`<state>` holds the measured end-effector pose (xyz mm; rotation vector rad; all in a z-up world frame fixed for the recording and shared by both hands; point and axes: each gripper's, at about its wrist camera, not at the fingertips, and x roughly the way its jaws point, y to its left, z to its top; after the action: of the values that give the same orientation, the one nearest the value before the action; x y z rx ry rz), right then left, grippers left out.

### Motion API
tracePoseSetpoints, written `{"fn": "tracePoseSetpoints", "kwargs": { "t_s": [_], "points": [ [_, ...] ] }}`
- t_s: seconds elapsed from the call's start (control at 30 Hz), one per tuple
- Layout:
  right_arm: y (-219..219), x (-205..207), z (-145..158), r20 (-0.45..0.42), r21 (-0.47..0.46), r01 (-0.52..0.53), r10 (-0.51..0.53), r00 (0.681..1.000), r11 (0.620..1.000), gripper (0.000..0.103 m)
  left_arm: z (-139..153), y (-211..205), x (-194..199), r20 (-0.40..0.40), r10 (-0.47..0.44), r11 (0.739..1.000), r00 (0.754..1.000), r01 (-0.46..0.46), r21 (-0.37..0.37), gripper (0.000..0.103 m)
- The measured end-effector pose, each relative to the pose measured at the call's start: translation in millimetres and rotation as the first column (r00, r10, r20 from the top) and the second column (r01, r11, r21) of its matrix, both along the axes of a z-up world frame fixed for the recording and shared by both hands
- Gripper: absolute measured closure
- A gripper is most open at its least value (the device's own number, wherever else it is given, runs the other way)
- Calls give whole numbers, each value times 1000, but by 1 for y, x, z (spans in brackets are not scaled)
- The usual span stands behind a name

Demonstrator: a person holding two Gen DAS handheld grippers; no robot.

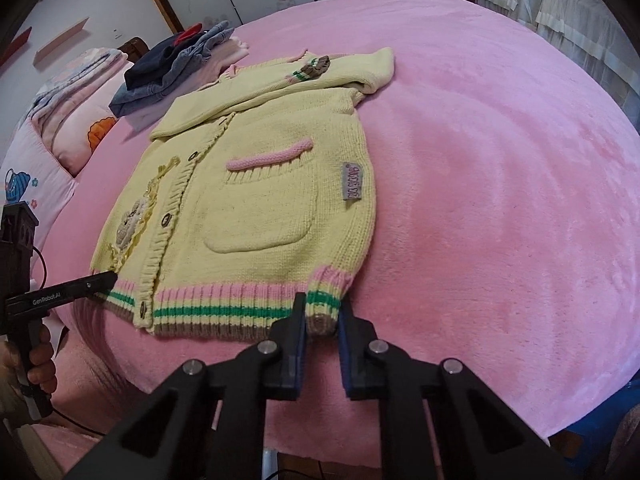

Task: Fold large clothes
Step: 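Move the right gripper to the cardigan hem and grasp it, then lift the hem with both grippers and fold it up toward the collar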

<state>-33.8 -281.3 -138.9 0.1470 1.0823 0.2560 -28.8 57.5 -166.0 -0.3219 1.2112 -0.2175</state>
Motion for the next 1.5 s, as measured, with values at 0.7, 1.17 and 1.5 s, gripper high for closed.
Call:
{"fn": "tracePoseSetpoints", "kwargs": {
  "t_s": [0.7,1.17,1.5],
  "points": [
    [-1,-46,71,23,-32,-79,79,997,996,92,69,29,-42,-29,11,997,1000,-14,-78,96],
    [-10,6,88,-27,116,-18,22,999,993,92,86,47,25,-78,21,987,997,-33,-159,95],
    [-7,150,105,61,93,56,-62,996,994,92,94,40,178,49,72,990,996,-65,-127,87]
  ]
}}
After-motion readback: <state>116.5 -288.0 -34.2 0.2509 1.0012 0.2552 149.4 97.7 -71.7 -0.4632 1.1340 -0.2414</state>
